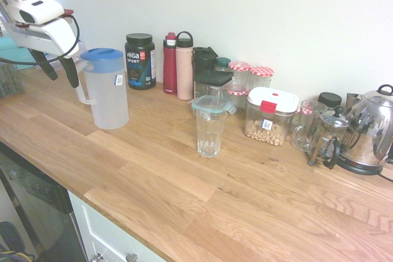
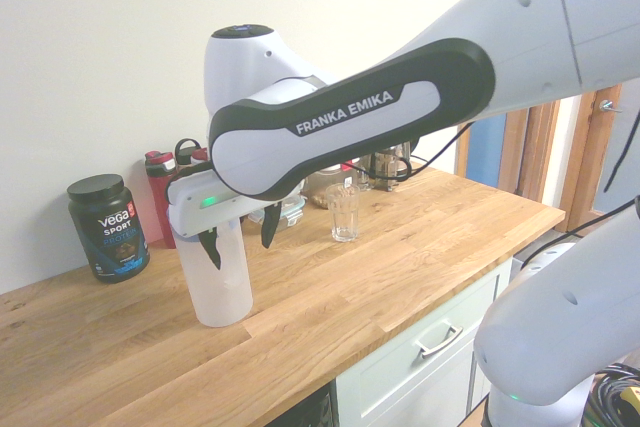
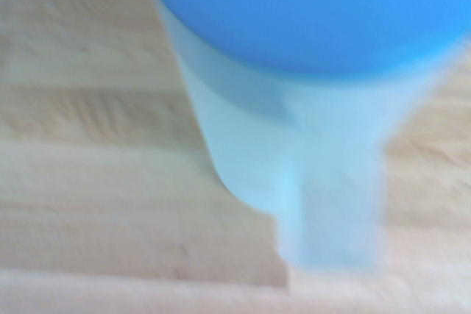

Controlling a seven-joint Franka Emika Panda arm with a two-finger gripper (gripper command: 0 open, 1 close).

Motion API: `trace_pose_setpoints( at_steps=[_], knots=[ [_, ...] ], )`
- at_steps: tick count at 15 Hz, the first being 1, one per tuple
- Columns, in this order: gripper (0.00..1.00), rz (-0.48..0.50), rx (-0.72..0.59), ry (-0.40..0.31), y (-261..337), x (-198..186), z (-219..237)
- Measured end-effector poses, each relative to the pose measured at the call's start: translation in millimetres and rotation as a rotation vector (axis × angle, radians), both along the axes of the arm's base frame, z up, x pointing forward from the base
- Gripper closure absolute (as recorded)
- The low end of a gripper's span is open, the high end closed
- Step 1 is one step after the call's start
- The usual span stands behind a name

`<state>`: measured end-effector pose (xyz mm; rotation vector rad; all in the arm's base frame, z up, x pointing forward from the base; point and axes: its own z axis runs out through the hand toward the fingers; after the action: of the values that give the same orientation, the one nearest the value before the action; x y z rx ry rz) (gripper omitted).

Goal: Pour me some water

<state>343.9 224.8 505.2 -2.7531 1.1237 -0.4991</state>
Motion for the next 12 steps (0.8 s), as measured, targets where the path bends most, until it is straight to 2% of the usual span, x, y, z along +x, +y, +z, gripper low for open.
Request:
trace_pose_setpoints(
  at_steps=[1,2,12],
  knots=[
    [0.0,-0.012,-0.006,-0.028,2.3,7.0,-0.5],
    [1.0,-0.014,-0.016,-0.047,4.3,13.1,-2.6],
    [1.0,0.011,-0.044,-0.092,5.8,37.6,-19.9]
  ],
)
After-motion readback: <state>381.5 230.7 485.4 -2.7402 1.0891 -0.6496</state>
